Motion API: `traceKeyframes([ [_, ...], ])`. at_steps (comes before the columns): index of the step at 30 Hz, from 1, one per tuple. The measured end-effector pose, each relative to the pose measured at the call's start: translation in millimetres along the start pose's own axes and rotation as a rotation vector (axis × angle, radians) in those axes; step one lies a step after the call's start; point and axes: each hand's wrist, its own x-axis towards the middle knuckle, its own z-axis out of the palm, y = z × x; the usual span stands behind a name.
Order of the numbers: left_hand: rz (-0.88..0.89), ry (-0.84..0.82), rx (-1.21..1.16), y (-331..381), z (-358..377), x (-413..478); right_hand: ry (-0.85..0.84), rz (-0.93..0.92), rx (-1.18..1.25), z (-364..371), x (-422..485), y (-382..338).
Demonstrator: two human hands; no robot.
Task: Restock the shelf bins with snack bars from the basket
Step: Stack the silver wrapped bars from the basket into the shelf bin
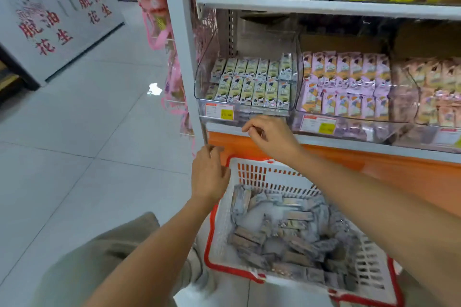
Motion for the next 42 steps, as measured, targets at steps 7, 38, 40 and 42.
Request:
traceKeyframes([
  [7, -0.191, -0.276, 0.161, -10, 59, -70, -0.361, 0.302, -0.070, 51, -101, 46],
  [38, -0.313, -0.375, 0.194, -25, 102, -109, -0.568, 1.180, 0.532, 118, -202, 106],
  [40, -0.316, -0.425, 0.170, -24, 95, -104, -0.486, 1.257, 0.825, 98, -188, 90],
  [42, -0.325, -0.465, 0.154, -21, 84, -99, -0.447, 1.238, 1.052, 76, -175, 76],
])
